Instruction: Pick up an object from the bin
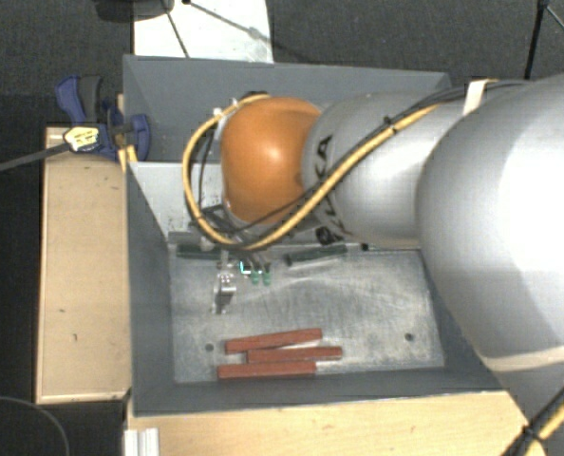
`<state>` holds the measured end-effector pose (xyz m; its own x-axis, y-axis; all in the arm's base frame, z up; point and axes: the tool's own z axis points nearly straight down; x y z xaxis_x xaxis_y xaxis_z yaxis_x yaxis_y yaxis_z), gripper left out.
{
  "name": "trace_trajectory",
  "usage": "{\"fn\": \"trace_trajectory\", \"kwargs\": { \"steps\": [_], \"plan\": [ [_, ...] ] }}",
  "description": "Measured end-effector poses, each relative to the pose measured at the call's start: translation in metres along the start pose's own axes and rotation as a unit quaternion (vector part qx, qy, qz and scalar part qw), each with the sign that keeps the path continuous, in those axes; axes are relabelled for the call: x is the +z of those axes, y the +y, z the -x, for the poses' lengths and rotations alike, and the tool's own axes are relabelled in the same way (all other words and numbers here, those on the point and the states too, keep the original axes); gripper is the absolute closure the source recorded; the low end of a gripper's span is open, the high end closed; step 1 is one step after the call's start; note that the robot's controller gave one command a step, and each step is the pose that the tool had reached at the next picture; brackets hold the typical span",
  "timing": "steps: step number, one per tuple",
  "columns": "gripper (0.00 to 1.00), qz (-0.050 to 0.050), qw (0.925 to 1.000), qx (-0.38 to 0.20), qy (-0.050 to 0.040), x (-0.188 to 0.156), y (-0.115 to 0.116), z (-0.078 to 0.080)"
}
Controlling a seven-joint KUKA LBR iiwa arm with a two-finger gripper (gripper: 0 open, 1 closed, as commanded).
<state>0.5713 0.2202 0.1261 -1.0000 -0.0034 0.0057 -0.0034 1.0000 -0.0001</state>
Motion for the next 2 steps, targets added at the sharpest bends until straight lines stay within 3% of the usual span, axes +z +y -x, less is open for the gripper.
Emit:
{"fn": "trace_trajectory", "kwargs": {
  "steps": [1, 2],
  "plan": [
    [0.0, 0.001, 1.0, 0.002, -0.0038, -0.005, -0.001, 0.002],
    [0.0, 0.002, 0.9996, -0.026, -0.0065, 0.02, -0.022, -0.018]
  ]
}}
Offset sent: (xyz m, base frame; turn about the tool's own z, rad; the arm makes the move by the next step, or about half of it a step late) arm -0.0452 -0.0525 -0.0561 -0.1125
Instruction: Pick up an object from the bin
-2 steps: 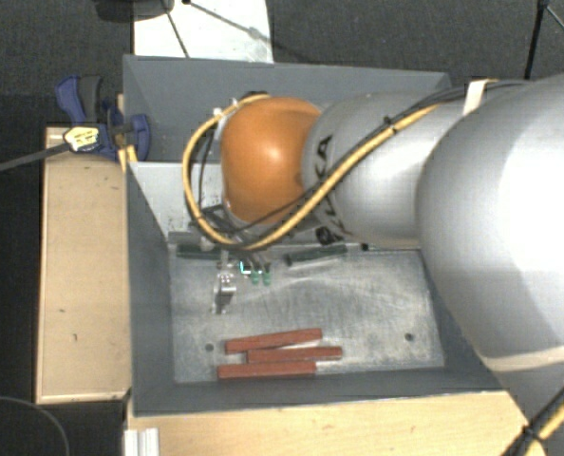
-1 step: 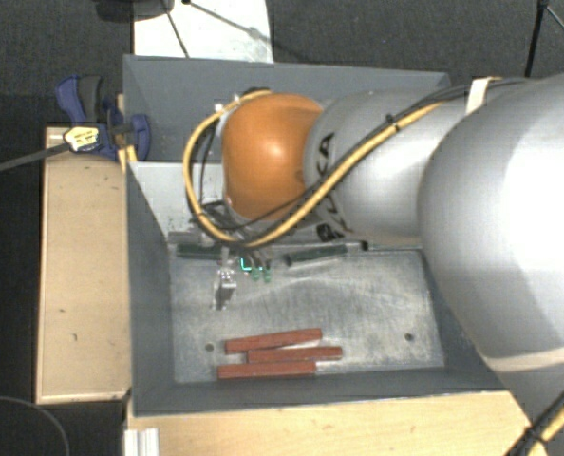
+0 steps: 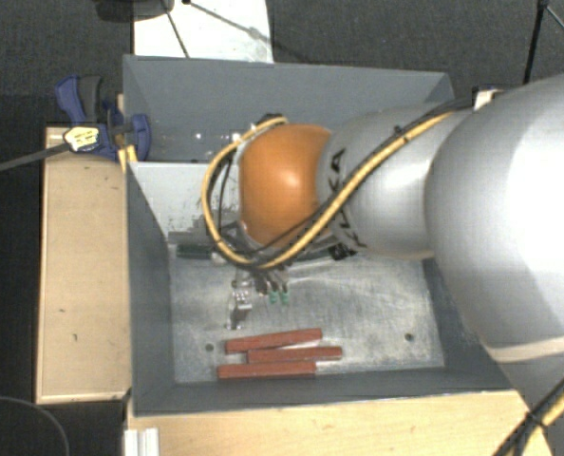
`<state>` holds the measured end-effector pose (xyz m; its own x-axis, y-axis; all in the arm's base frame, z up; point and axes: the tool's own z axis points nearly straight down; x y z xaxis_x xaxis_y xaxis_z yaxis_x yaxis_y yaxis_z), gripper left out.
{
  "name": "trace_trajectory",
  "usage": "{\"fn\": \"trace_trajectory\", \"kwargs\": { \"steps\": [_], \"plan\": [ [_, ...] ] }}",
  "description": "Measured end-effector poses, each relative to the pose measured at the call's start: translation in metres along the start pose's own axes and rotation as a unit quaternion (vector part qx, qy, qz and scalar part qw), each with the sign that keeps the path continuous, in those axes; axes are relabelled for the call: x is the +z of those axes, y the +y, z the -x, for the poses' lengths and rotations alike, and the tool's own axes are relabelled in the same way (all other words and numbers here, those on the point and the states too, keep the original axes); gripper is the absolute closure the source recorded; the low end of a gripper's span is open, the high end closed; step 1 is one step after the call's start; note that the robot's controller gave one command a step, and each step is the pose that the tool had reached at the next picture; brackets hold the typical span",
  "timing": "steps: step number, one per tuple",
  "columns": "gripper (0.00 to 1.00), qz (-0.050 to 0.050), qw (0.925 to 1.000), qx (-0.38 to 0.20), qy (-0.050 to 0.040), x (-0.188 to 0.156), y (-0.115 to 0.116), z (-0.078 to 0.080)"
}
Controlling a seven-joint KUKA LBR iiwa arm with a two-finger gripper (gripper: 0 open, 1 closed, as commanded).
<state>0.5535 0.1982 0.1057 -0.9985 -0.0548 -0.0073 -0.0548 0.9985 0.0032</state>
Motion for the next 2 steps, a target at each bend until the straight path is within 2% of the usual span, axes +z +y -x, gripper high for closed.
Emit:
{"fn": "trace_trajectory", "kwargs": {
  "steps": [1, 2],
  "plan": [
    [0.0, -0.002, 0.9993, 0.036, 0.0039, 0.015, -0.011, -0.019],
    [0.0, 0.002, 0.9999, 0.013, -0.0032, 0.018, -0.024, -0.037]
  ]
}}
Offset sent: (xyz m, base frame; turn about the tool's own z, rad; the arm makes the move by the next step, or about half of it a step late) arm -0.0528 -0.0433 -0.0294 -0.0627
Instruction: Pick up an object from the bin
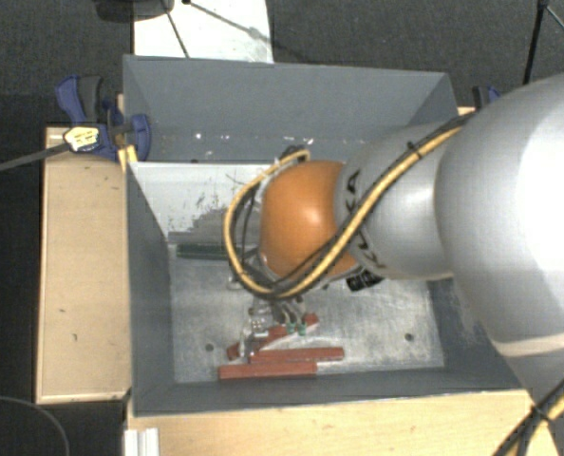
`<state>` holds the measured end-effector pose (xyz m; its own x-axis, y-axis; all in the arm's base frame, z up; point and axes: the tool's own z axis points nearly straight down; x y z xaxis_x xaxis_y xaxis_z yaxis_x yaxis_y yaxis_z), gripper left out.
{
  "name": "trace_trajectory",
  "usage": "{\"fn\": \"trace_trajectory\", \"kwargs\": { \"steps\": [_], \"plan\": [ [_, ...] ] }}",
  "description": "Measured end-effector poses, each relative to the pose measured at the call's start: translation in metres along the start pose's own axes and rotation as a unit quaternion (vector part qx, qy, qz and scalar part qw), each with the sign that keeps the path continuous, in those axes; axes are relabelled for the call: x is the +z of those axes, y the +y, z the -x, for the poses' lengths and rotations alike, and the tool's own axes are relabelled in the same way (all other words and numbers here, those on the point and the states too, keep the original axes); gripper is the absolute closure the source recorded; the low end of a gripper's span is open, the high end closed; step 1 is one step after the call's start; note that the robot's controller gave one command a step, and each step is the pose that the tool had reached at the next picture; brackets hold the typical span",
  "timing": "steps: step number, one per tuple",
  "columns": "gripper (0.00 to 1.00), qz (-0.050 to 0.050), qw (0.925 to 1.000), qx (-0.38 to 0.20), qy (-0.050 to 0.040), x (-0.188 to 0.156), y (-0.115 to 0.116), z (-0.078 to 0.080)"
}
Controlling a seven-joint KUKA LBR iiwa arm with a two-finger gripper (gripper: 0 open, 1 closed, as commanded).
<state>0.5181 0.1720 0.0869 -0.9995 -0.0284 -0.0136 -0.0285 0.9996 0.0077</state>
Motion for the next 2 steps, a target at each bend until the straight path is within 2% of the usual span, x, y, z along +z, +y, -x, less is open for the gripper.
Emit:
{"fn": "trace_trajectory", "kwargs": {
  "steps": [1, 2],
  "plan": [
    [1.0, -0.003, 0.9998, 0.021, 0.003, 0.0089, -0.0626, -0.0093],
    [1.0, -0.003, 0.9998, 0.021, 0.003, 0.0089, -0.0626, -0.0093]
  ]
}}
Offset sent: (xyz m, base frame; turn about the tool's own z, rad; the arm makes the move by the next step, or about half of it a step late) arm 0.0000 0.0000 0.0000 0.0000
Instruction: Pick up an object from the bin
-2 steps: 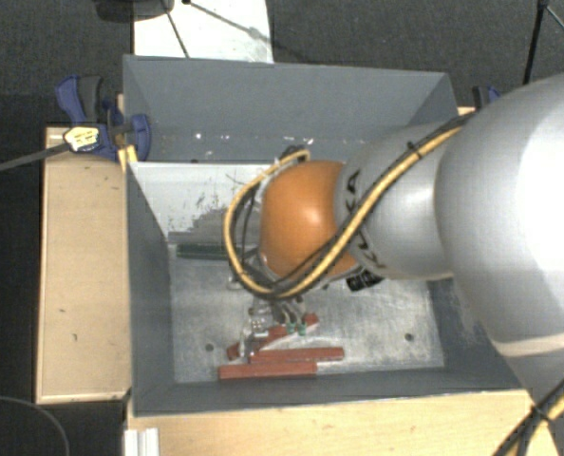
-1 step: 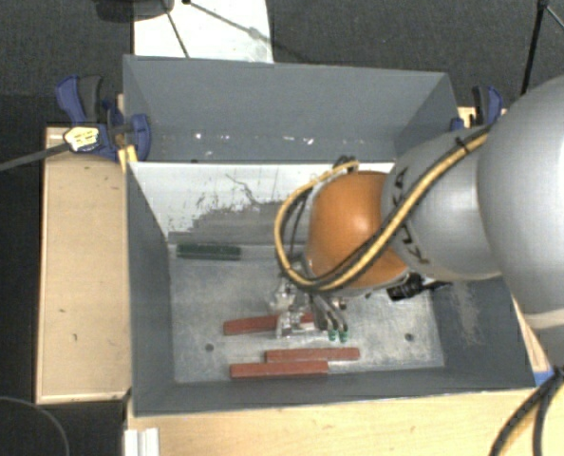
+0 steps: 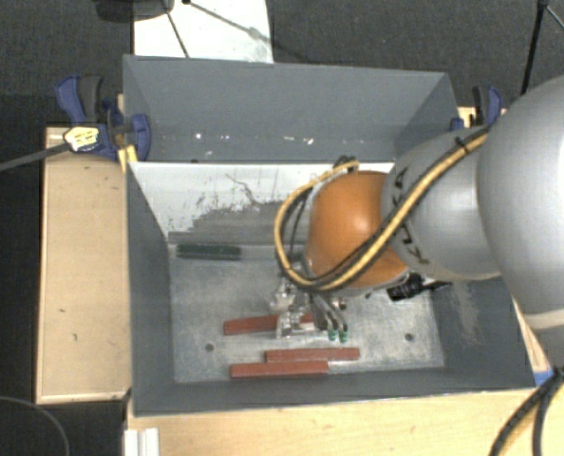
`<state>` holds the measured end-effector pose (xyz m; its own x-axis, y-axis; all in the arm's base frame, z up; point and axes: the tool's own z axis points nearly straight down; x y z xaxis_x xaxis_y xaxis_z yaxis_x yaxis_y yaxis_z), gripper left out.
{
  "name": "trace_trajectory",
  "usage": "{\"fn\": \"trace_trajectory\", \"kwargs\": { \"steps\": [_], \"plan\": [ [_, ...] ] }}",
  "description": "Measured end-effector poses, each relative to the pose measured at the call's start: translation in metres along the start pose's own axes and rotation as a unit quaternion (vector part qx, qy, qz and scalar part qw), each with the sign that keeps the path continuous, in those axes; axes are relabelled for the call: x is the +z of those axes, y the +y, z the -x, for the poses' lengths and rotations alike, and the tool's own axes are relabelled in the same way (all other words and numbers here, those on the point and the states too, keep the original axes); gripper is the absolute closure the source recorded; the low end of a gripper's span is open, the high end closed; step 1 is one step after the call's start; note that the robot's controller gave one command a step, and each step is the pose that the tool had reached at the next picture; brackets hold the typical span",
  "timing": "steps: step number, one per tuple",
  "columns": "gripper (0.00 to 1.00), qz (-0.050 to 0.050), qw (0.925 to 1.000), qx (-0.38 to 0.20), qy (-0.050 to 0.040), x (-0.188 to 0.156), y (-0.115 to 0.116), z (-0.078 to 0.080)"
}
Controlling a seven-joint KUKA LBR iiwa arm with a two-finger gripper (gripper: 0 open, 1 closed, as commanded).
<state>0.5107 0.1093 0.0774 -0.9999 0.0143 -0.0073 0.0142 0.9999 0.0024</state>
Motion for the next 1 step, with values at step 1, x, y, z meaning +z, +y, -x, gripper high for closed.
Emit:
{"fn": "trace_trajectory", "kwargs": {
  "steps": [1],
  "plan": [
    [1.0, -0.001, 0.9998, 0.02, 0.0019, -0.1445, -0.0028, 0.0044]
  ]
}}
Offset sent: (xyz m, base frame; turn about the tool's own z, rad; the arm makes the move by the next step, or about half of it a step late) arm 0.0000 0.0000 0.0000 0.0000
